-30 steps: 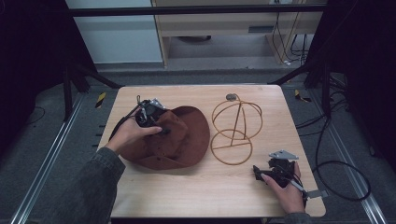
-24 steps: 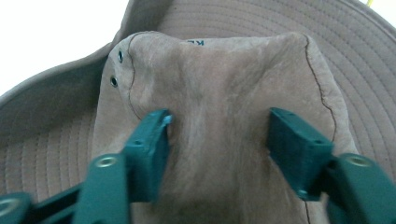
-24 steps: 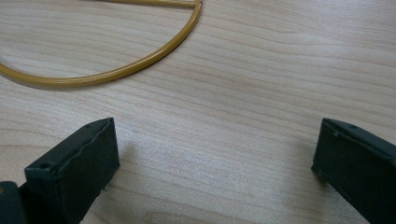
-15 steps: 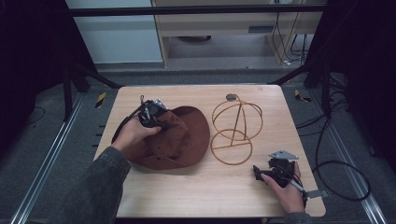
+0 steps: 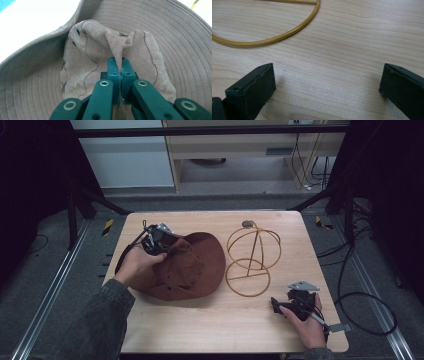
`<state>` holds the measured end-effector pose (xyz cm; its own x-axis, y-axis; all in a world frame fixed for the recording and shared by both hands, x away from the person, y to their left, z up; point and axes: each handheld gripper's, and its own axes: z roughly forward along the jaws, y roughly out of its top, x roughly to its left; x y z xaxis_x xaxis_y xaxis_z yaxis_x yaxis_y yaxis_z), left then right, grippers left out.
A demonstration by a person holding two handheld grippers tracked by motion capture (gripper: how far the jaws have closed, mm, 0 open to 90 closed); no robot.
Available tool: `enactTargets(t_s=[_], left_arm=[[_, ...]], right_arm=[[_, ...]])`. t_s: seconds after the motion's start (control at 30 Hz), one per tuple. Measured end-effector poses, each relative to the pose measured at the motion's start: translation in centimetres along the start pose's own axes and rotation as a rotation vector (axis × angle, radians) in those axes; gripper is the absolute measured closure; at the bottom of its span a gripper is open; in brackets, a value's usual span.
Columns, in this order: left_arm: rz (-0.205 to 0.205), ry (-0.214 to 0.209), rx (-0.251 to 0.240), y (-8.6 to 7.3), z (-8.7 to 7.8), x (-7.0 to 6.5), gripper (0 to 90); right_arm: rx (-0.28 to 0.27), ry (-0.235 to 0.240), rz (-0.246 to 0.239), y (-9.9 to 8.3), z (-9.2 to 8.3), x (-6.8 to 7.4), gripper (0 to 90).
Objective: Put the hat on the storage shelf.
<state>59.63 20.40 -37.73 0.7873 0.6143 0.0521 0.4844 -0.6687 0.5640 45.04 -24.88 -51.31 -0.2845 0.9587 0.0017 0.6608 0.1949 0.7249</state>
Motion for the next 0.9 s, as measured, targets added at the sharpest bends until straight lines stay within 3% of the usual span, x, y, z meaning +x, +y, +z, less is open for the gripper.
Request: enactTargets(t_s=[0.3, 0.9], left_arm=[[0.027, 0.040, -0.042, -0.4, -2.8, -0.7, 88.4], [0.103, 0.040, -0.111, -0.1, -7.7, -3.1, 88.4]], right_arm=[[0.000, 0.000, 0.000, 0.0, 0.0, 0.0, 0.4], [-0.001, -0.002, -0.001, 0.1, 0.1, 0.0, 0.4]])
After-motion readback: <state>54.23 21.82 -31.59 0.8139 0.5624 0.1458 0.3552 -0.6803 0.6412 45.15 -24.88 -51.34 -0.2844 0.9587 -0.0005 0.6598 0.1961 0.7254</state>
